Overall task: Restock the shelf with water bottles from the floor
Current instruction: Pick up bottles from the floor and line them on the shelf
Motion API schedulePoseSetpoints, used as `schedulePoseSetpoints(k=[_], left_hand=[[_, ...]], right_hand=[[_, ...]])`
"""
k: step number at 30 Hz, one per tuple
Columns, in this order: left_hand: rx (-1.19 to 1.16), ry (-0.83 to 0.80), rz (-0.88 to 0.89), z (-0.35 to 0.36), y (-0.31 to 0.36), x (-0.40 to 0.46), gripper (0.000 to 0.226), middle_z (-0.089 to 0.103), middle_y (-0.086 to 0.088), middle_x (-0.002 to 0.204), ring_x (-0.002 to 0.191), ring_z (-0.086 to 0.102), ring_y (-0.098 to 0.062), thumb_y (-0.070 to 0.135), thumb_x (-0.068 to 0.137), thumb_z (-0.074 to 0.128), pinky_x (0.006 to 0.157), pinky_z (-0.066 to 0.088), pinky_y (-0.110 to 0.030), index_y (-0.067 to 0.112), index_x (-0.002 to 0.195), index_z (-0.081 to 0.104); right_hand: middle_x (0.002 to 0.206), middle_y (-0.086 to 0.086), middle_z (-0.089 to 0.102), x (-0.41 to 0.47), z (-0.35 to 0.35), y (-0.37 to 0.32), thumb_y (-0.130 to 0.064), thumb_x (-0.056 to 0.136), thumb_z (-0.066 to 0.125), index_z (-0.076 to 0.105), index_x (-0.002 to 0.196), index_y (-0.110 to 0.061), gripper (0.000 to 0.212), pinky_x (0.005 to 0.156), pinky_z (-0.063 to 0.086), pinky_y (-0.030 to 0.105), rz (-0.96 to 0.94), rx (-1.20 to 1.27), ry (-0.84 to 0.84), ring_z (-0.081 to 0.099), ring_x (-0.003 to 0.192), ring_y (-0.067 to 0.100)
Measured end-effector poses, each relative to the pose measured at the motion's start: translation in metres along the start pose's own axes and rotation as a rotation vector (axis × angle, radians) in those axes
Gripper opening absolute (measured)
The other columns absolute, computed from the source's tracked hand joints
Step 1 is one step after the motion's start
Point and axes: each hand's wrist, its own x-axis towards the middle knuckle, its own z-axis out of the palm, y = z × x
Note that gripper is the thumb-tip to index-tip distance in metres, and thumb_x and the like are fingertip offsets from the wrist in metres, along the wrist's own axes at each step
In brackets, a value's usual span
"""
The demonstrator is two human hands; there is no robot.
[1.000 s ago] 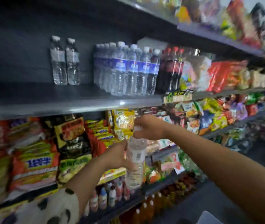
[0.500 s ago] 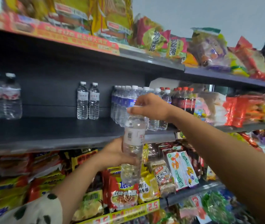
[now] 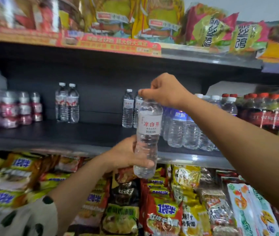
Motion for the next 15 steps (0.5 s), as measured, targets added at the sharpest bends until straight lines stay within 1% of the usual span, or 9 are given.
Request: schedulePoseSetpoints(k=[3, 6, 9, 11, 13, 15], left_hand=[[0.086, 0.099, -0.003, -0.020, 0.000, -0.006, 0.049, 0.073, 0.004, 0.102, 0.094, 0.069, -0.009, 0.018, 0.065, 0.087, 0.085, 0.053, -0.025, 0.022, 0.108, 0.063], [0.102, 0.126, 0.014, -0.038, 0.003, -0.014, 0.043, 0.074, 0.001, 0.100, 0.092, 0.070, -0.009, 0.012, 0.069, 0.085, 0.079, 0.053, -0.019, 0.017, 0.106, 0.065], [0.150, 0.105, 0.028, -0.054, 0.008, -0.023, 0.036, 0.074, 0.000, 0.098, 0.090, 0.070, -0.008, 0.007, 0.071, 0.082, 0.074, 0.052, -0.013, 0.013, 0.104, 0.067], [0.149, 0.093, 0.042, -0.064, 0.011, -0.027, 0.034, 0.074, -0.001, 0.098, 0.091, 0.070, -0.010, 0.006, 0.072, 0.081, 0.076, 0.053, -0.014, 0.011, 0.103, 0.068], [0.163, 0.087, 0.054, -0.073, 0.011, -0.029, 0.033, 0.074, -0.002, 0.099, 0.093, 0.070, -0.011, 0.006, 0.073, 0.080, 0.080, 0.053, -0.016, 0.011, 0.104, 0.068], [0.170, 0.073, 0.052, -0.081, 0.012, -0.027, 0.032, 0.074, -0.002, 0.100, 0.095, 0.069, -0.011, 0.006, 0.074, 0.079, 0.083, 0.053, -0.019, 0.011, 0.104, 0.069]], right_hand=[[0.049, 0.002, 0.040, 0.012, 0.008, -0.013, -0.043, 0.080, 0.071, 0.041, 0.048, -0.012, 0.054, 0.048, 0.031, 0.026, 0.010, 0.082, 0.032, 0.034, 0.046, 0.012], [0.048, 0.003, 0.044, 0.020, 0.014, -0.028, -0.047, 0.077, 0.072, 0.040, 0.048, -0.011, 0.056, 0.050, 0.035, 0.026, 0.004, 0.147, 0.050, 0.038, 0.046, 0.011], [0.057, 0.009, 0.047, 0.025, 0.017, -0.043, -0.050, 0.076, 0.072, 0.048, 0.058, -0.007, 0.052, 0.054, 0.035, 0.027, -0.034, 0.189, 0.023, 0.045, 0.056, 0.013], [0.060, 0.007, 0.049, 0.025, 0.016, -0.052, -0.051, 0.075, 0.072, 0.056, 0.065, -0.003, 0.052, 0.054, 0.036, 0.027, -0.070, 0.206, -0.019, 0.046, 0.058, 0.013], [0.060, 0.006, 0.053, 0.026, 0.014, -0.059, -0.049, 0.076, 0.072, 0.061, 0.072, 0.001, 0.052, 0.053, 0.036, 0.026, -0.114, 0.217, -0.056, 0.045, 0.055, 0.012], [0.059, 0.004, 0.055, 0.027, 0.013, -0.063, -0.046, 0.079, 0.071, 0.060, 0.070, -0.001, 0.047, 0.050, 0.037, 0.024, -0.153, 0.204, -0.049, 0.046, 0.053, 0.013]])
